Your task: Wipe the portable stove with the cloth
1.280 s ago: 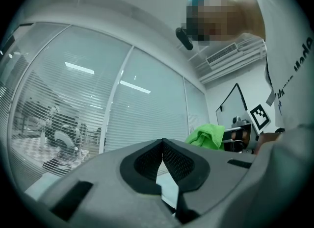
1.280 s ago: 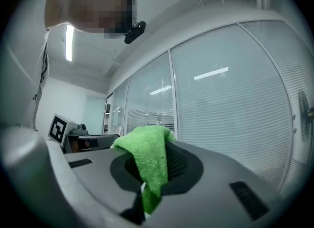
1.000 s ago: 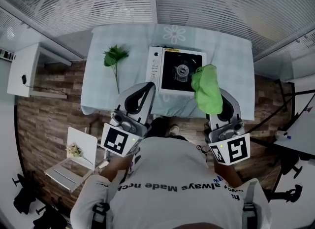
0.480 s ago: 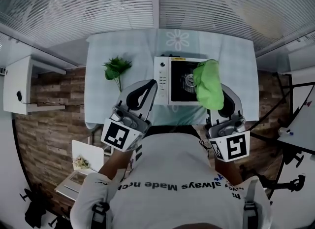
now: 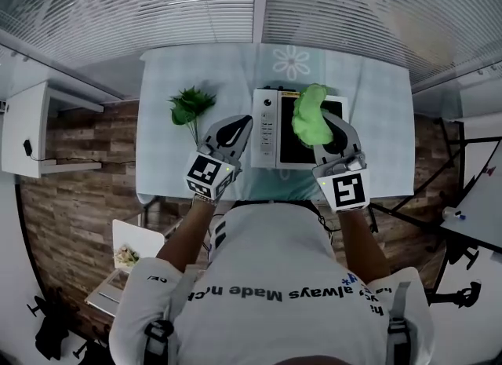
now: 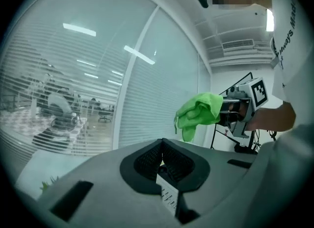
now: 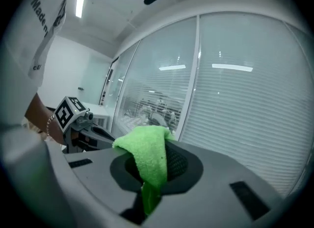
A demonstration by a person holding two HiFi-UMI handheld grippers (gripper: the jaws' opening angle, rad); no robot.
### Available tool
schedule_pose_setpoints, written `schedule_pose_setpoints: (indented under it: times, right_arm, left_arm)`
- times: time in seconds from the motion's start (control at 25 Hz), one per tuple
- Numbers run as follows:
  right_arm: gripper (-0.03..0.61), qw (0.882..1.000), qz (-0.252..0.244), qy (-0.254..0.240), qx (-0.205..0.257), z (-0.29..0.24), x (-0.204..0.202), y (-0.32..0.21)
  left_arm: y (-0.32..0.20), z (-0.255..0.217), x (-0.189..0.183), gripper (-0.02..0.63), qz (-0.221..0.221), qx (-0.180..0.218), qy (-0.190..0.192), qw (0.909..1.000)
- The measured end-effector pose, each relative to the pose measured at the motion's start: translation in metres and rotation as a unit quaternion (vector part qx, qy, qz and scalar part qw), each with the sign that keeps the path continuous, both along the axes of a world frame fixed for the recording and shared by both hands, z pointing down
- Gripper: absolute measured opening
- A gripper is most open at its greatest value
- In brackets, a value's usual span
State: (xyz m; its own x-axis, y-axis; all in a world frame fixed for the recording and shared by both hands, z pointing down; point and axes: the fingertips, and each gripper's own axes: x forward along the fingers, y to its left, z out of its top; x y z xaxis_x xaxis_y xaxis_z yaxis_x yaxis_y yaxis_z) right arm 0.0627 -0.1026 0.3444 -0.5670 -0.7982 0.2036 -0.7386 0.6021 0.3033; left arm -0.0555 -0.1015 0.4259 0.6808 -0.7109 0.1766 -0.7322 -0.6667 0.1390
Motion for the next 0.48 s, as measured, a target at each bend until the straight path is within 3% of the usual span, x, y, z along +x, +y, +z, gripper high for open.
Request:
schedule_pose_setpoints:
  times: [0.24,0.48]
  right_arm:
    - [0.023,0.997,-0.016,0.071,-0.018,0.068,-0.033,-0.034]
    - [0.023,0.985,-0.049,0.167,-0.021,0.124,-0.069,-0.067]
  left_arm:
    - [-0.012,0.074,0.003,0.012,0.013,-0.071,-0.005,0.9974]
    - [-0.024,0.129,0.011,0.012,0.029,-0.113,-0.035,0.9925]
